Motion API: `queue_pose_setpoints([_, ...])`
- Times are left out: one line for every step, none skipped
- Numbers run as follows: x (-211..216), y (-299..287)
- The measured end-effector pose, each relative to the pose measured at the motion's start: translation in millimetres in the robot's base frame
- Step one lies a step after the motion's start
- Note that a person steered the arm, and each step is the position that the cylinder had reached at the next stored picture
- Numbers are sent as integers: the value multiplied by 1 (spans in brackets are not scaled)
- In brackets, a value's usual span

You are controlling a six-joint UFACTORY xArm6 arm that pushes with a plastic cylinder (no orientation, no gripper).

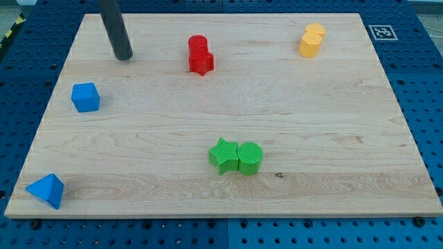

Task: Slide the blue cube slightly towards the bottom

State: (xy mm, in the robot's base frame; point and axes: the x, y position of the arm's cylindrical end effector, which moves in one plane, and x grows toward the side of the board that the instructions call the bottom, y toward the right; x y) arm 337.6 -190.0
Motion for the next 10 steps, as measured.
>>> queue_pose_setpoints([31,-16])
queue_pose_setpoints([35,-53])
queue_pose_setpoints([44,-58])
queue_pose_setpoints([46,-49])
queue_pose_setpoints([77,-27])
queue_pose_setpoints([104,-11])
queue_pose_setpoints([116,-9])
queue_pose_setpoints([120,21])
queue_pose_setpoints([183,58])
queue_pose_setpoints([276,46])
